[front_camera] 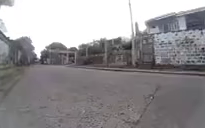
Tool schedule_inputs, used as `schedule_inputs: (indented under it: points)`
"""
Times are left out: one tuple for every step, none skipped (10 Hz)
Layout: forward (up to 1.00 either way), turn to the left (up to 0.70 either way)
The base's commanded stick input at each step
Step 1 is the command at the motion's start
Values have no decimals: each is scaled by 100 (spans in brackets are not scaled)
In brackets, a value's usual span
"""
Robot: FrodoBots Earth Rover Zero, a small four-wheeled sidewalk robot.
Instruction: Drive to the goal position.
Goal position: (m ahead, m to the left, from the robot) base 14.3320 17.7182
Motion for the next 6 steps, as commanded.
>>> schedule_inputs:
  points:
    - [69, 34]
    - [69, 34]
    - [69, 34]
    - [69, 21]
    - [69, 0]
    - [69, 0]
